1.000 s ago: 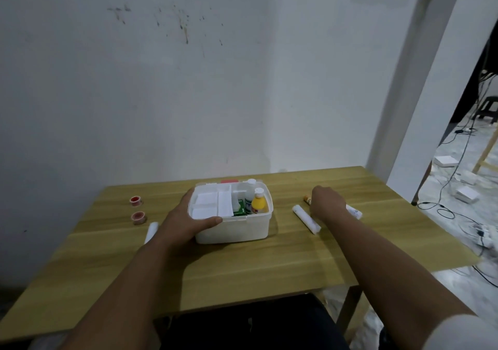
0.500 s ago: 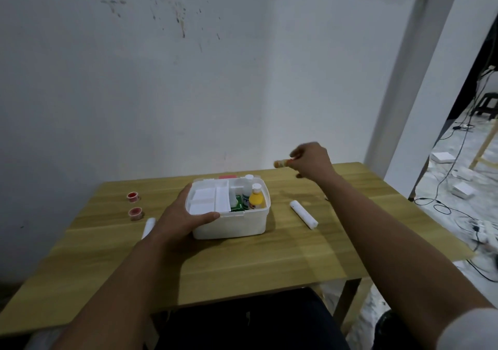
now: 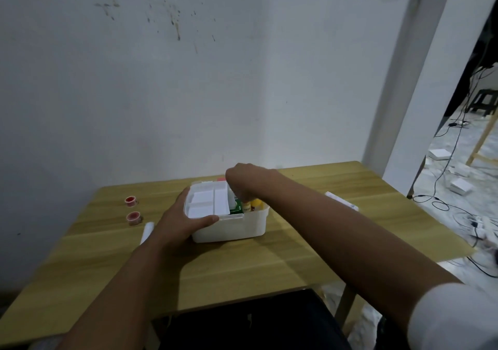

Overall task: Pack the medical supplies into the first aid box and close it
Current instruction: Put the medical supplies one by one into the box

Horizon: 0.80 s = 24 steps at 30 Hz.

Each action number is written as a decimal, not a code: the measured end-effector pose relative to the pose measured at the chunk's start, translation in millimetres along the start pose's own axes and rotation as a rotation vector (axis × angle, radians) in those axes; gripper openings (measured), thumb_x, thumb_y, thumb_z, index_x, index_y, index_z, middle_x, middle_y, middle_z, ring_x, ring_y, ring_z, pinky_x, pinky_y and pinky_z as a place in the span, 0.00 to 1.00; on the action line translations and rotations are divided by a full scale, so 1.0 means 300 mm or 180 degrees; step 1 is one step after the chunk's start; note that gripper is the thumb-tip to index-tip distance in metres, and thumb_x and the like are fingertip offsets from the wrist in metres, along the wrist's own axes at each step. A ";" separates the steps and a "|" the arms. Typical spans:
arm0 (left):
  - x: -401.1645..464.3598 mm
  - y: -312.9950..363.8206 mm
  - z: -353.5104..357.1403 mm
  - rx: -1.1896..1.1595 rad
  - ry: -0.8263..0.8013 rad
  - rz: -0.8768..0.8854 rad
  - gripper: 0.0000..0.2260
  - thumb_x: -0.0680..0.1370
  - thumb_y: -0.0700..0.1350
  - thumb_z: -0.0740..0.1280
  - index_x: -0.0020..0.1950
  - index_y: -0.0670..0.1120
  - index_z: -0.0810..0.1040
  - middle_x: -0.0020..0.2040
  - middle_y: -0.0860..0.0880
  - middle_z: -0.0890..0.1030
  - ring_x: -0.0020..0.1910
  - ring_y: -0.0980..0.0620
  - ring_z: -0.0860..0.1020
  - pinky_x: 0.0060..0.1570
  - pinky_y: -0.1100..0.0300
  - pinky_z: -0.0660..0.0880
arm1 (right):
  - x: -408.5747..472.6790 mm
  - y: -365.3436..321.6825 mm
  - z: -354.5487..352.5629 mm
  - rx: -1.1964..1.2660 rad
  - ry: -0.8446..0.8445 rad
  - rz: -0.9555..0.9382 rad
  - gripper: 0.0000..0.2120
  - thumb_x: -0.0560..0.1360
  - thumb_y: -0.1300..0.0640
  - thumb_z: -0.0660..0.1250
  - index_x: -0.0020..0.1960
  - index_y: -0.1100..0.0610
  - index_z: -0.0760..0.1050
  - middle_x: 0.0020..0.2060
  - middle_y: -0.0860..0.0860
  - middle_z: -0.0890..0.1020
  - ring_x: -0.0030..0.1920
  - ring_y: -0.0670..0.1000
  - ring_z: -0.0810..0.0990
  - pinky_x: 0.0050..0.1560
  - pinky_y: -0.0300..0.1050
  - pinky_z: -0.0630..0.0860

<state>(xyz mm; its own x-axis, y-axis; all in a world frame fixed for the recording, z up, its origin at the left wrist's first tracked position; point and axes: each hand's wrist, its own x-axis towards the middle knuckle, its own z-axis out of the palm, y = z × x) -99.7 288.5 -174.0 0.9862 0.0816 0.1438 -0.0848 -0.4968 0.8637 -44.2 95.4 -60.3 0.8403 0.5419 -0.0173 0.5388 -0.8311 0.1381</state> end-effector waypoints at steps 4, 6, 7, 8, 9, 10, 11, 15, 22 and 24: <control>0.001 -0.009 0.001 0.0021 0.0065 -0.0013 0.46 0.67 0.56 0.82 0.79 0.62 0.59 0.66 0.60 0.70 0.64 0.53 0.70 0.52 0.57 0.72 | 0.027 -0.021 0.066 -0.0511 -0.0279 -0.0181 0.15 0.73 0.67 0.72 0.38 0.55 0.67 0.38 0.51 0.74 0.40 0.52 0.76 0.49 0.51 0.76; 0.001 -0.011 0.001 0.0024 0.0060 -0.0020 0.48 0.68 0.56 0.82 0.81 0.59 0.58 0.66 0.60 0.69 0.64 0.54 0.69 0.54 0.56 0.71 | 0.037 -0.011 0.091 -0.0703 -0.0245 -0.0219 0.11 0.75 0.65 0.69 0.40 0.54 0.69 0.37 0.49 0.74 0.42 0.53 0.76 0.62 0.59 0.69; 0.000 -0.010 0.001 0.0038 0.0051 -0.0016 0.48 0.68 0.56 0.81 0.81 0.58 0.57 0.66 0.60 0.69 0.64 0.54 0.68 0.54 0.56 0.71 | 0.044 -0.004 0.100 -0.0737 -0.0225 -0.0216 0.08 0.74 0.64 0.69 0.43 0.55 0.72 0.37 0.49 0.75 0.43 0.53 0.77 0.65 0.61 0.67; 0.001 -0.010 0.001 0.0058 0.0056 -0.0006 0.48 0.68 0.56 0.81 0.81 0.58 0.57 0.66 0.60 0.68 0.64 0.55 0.68 0.54 0.57 0.71 | 0.051 0.003 0.104 -0.0741 -0.0211 -0.0229 0.06 0.74 0.64 0.70 0.46 0.55 0.75 0.38 0.48 0.76 0.45 0.54 0.78 0.66 0.62 0.66; 0.003 -0.013 0.001 0.0069 0.0064 -0.0012 0.48 0.68 0.56 0.81 0.81 0.58 0.57 0.65 0.60 0.68 0.64 0.55 0.68 0.53 0.57 0.71 | 0.052 0.009 0.105 -0.0711 -0.0230 -0.0232 0.07 0.73 0.63 0.71 0.48 0.55 0.76 0.40 0.49 0.78 0.47 0.54 0.79 0.66 0.61 0.66; 0.004 -0.013 0.001 0.0084 0.0059 -0.0015 0.48 0.68 0.56 0.81 0.81 0.58 0.57 0.65 0.60 0.68 0.63 0.55 0.68 0.52 0.58 0.71 | 0.047 0.015 0.099 -0.0619 -0.0286 -0.0263 0.09 0.72 0.62 0.73 0.49 0.55 0.76 0.42 0.49 0.80 0.48 0.54 0.79 0.65 0.60 0.66; 0.004 -0.012 0.002 0.0082 0.0045 -0.0010 0.48 0.68 0.56 0.81 0.81 0.59 0.57 0.65 0.61 0.68 0.63 0.55 0.68 0.50 0.60 0.71 | 0.039 0.023 0.089 -0.0484 -0.0294 -0.0292 0.09 0.72 0.60 0.74 0.48 0.53 0.76 0.45 0.49 0.82 0.50 0.53 0.79 0.63 0.58 0.67; 0.004 -0.014 0.000 0.0018 -0.0034 0.0024 0.45 0.68 0.58 0.81 0.78 0.64 0.58 0.67 0.60 0.69 0.64 0.54 0.69 0.49 0.61 0.72 | -0.003 0.101 0.033 0.0695 0.0389 -0.0351 0.09 0.74 0.53 0.74 0.53 0.51 0.85 0.50 0.47 0.87 0.51 0.49 0.82 0.56 0.51 0.78; 0.006 -0.018 -0.009 -0.0054 -0.0114 0.0026 0.39 0.66 0.60 0.81 0.69 0.72 0.62 0.62 0.67 0.73 0.64 0.54 0.72 0.50 0.59 0.74 | -0.112 0.402 0.111 0.1476 0.0922 0.1246 0.18 0.76 0.44 0.70 0.59 0.55 0.82 0.57 0.52 0.85 0.59 0.54 0.82 0.58 0.50 0.79; 0.007 -0.018 -0.010 -0.0074 -0.0128 0.0039 0.42 0.65 0.62 0.81 0.73 0.69 0.62 0.64 0.65 0.73 0.65 0.53 0.72 0.53 0.56 0.75 | -0.166 0.481 0.183 0.1418 0.0392 0.1954 0.34 0.70 0.28 0.67 0.59 0.56 0.79 0.56 0.53 0.84 0.57 0.56 0.82 0.56 0.52 0.78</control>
<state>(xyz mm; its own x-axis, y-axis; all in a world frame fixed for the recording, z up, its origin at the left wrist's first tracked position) -97.7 294.0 -177.1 0.9900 0.0406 0.1353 -0.0998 -0.4774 0.8730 -5.0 -58.3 -93.9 0.9979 -0.0447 0.0477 -0.0268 -0.9453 -0.3251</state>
